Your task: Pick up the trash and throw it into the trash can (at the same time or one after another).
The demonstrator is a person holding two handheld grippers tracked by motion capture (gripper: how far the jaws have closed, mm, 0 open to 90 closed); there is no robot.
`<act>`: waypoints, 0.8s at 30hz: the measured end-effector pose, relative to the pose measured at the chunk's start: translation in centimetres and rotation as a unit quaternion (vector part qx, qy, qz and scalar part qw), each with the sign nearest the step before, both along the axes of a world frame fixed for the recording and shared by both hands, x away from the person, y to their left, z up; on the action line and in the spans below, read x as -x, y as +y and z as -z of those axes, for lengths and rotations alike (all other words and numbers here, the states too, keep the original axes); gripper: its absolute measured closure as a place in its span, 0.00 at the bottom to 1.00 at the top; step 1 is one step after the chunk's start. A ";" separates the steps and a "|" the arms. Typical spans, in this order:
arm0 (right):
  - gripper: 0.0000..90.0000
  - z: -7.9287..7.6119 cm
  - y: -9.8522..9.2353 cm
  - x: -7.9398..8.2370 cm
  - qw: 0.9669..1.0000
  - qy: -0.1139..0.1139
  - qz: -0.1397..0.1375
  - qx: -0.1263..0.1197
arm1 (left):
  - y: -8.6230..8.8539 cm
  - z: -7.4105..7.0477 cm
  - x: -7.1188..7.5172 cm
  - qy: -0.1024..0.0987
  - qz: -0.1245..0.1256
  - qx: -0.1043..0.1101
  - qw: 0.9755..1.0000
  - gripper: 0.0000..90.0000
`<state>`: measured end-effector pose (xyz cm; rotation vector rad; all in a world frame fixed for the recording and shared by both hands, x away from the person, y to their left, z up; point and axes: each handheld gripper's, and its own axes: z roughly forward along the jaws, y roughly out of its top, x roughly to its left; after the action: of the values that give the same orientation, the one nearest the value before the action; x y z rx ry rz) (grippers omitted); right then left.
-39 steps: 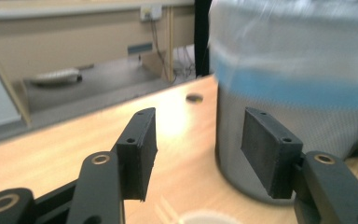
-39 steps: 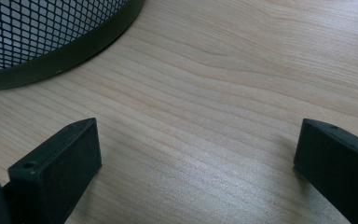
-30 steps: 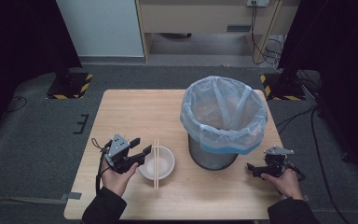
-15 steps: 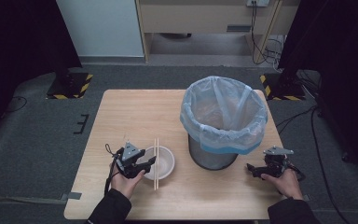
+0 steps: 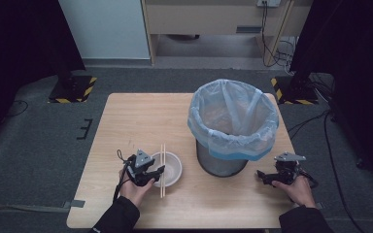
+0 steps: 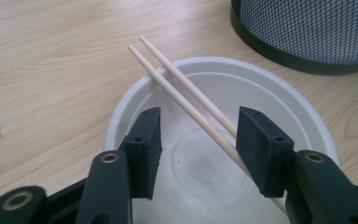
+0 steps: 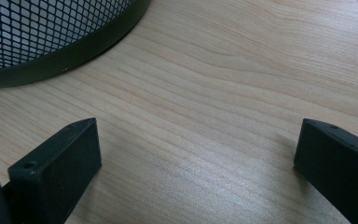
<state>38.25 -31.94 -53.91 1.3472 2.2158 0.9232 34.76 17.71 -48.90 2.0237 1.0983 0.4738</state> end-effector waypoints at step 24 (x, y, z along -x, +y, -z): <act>0.01 0.0 0.0 0.0 1.000 0.000 0.000 0.000 | 0.7 0.0 -0.3 0.029 -0.029 -0.011 0.999 0.78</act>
<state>38.25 -31.94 -53.91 1.3472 2.2160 0.9232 35.09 18.44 -48.94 2.0412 1.1956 0.4617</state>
